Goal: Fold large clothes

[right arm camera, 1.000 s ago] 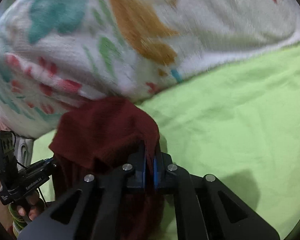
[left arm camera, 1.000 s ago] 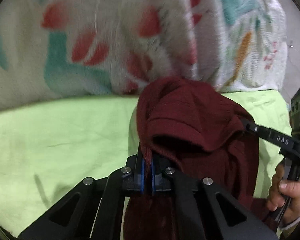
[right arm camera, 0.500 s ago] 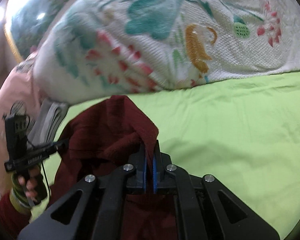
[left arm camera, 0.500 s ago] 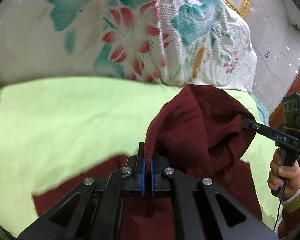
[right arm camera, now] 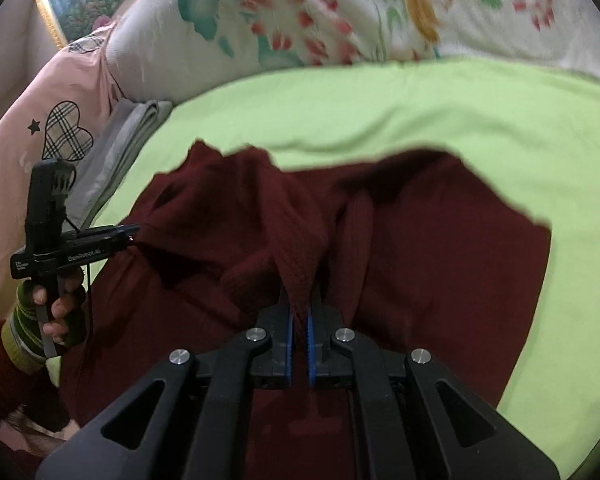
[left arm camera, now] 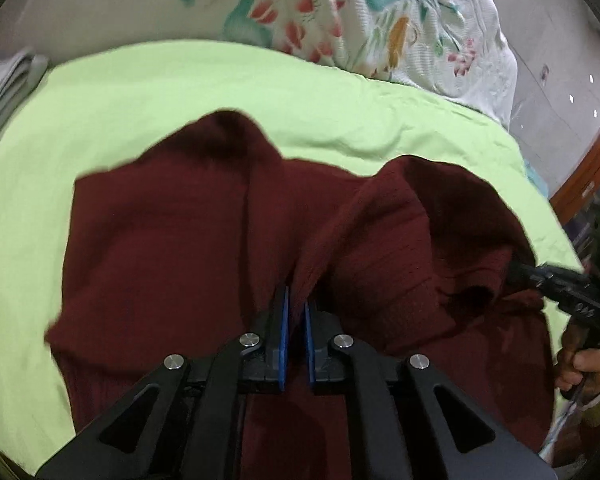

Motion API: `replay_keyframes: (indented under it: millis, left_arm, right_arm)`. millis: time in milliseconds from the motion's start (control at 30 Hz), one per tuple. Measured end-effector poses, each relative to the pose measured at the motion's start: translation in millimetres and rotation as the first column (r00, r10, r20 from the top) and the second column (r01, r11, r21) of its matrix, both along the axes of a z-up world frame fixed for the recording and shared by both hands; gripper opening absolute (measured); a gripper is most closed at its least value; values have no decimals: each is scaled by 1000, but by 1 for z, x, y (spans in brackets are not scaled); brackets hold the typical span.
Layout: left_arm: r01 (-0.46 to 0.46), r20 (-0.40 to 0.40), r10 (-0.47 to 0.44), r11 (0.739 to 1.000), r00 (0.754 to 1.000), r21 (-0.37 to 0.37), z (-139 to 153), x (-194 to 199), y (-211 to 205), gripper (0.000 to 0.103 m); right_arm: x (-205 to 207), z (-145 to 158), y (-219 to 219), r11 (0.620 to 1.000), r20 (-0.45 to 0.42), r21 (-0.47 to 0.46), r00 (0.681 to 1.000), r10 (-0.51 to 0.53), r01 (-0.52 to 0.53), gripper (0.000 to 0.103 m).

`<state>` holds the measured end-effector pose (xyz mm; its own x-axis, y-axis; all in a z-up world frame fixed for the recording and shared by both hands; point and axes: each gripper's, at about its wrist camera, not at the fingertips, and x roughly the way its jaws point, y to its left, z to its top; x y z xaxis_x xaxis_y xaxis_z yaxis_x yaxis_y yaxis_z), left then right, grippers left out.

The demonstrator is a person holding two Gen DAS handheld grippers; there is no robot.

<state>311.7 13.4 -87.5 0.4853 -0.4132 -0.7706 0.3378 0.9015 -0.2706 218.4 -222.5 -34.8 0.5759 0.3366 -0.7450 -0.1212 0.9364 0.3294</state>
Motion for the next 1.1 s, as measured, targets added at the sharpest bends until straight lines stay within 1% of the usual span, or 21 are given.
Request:
replay_keyframes:
  millis: [67,133,200,233,267,333,400,467,500,533,633,700,733,767,800,833,900,967,1000,1067,1100]
  left_arm:
    - [-17,-14,17,998,1000,-56,5,-14,16,11]
    - [-34,-24,32,995,999,-95,12,-20,24,16]
    - [-47,-42,41,988,998,-150,19,-22,29,17]
    - [-50,-56,41,984,998,-171,21,-27,31,18]
    - [-50,-65,39,981,997,-186,23,-28,32,18]
    - [-45,-85,26,973,996,-225,26,-27,28,20]
    - [-49,-116,19,963,993,-266,26,-22,26,20]
    - [-60,-157,13,952,987,-300,22,-6,21,20]
    - [-65,-173,11,949,985,-309,21,3,17,20]
    - [-70,-190,9,945,982,-319,18,9,17,20]
    - [-104,-273,-2,921,962,-374,6,26,22,21]
    - [-127,-317,-20,891,948,-435,-1,36,26,22]
    - [-137,-333,-23,884,943,-448,-3,40,27,22]
    - [-148,-353,-20,884,936,-444,-6,44,27,22]
    - [-153,-366,-18,887,930,-435,-8,47,26,22]
    - [-158,-379,-16,892,925,-423,-11,50,24,22]
    - [-164,-393,-16,892,919,-422,-13,51,25,22]
    - [-168,-384,-12,886,923,-432,-10,48,28,22]
    - [-174,-381,-9,880,925,-443,-10,46,32,22]
    - [-184,-372,-7,861,928,-474,-7,39,40,22]
    - [-182,-365,-8,857,931,-483,-6,35,44,24]
  right_arm:
    - [-9,3,-8,998,-8,48,1000,-29,30,8]
    - [-16,12,-15,995,16,89,999,-48,46,9]
    - [-16,25,-20,991,50,124,997,-65,58,14]
    - [-14,29,-19,989,62,133,996,-70,61,26]
    - [-10,33,-18,989,73,137,995,-71,60,44]
    - [4,42,-8,992,107,115,992,-59,47,59]
    - [26,46,7,998,117,69,993,-19,11,59]
    - [48,41,18,1000,85,14,996,1,-2,59]
    - [62,35,24,999,69,-33,998,11,-9,59]
    - [69,30,27,999,56,-49,998,23,-20,59]
    - [87,13,27,998,-1,-43,999,36,-36,59]
    - [90,7,24,998,-13,-36,999,42,-42,59]
    - [89,5,24,998,-13,-32,999,50,-51,59]
    - [88,4,24,998,-12,-34,998,59,-60,47]
    - [86,5,25,997,-5,-42,998,70,-70,28]
    - [83,7,25,996,-5,-34,997,76,-77,4]
    - [66,18,28,993,51,16,992,116,-117,4]
    - [38,31,40,978,130,12,970,204,-207,4]
    - [27,33,46,970,145,-2,960,240,-243,4]
    - [-6,36,65,936,169,-74,921,351,-343,4]
    - [-27,33,78,905,164,-132,892,421,-403,5]
